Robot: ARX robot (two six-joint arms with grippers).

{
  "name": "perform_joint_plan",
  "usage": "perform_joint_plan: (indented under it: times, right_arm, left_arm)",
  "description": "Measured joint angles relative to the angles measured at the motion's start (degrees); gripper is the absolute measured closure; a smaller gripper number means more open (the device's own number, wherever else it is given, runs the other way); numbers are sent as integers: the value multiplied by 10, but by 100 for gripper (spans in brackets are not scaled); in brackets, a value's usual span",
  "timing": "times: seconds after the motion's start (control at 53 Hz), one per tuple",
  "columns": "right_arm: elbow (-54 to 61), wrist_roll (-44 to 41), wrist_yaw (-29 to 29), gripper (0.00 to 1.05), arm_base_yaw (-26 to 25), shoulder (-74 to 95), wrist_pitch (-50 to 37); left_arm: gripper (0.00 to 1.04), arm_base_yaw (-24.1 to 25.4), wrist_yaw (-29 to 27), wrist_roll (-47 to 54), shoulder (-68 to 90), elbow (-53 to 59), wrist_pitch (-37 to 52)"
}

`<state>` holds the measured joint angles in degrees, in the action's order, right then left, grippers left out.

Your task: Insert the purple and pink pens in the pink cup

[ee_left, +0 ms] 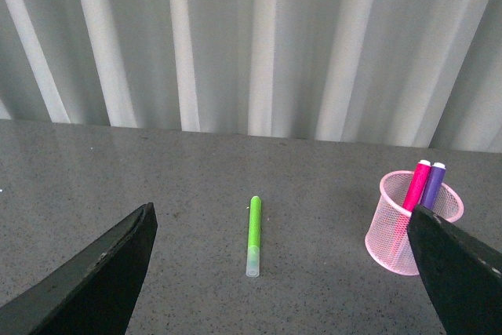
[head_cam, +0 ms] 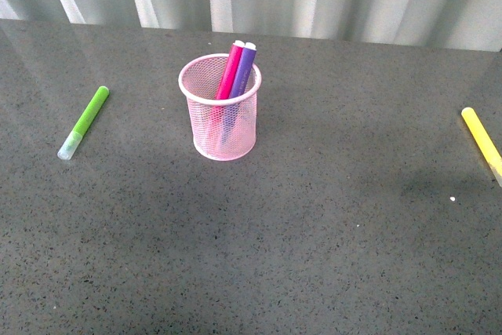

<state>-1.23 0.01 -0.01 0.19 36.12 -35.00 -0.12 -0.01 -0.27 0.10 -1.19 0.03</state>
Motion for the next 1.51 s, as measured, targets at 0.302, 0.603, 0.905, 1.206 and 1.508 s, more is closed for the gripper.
perform_joint_plan:
  times: [0.302, 0.603, 0.905, 1.206, 1.508]
  right_arm:
    - [0, 0, 1, 101, 0, -99, 89]
    - [1, 0, 1, 101, 0, -176, 162]
    - [1, 0, 1, 101, 0, -251, 237]
    - [0, 0, 1, 101, 0, -359, 347]
    - [0, 0, 1, 93, 0, -359, 349]
  left_arm:
    - [7, 0, 0, 0, 0, 0, 0]
    - [7, 0, 0, 0, 0, 0, 0]
    - [7, 0, 0, 0, 0, 0, 0]
    - [7, 0, 0, 0, 0, 0, 0]
    - [7, 0, 0, 0, 0, 0, 0]
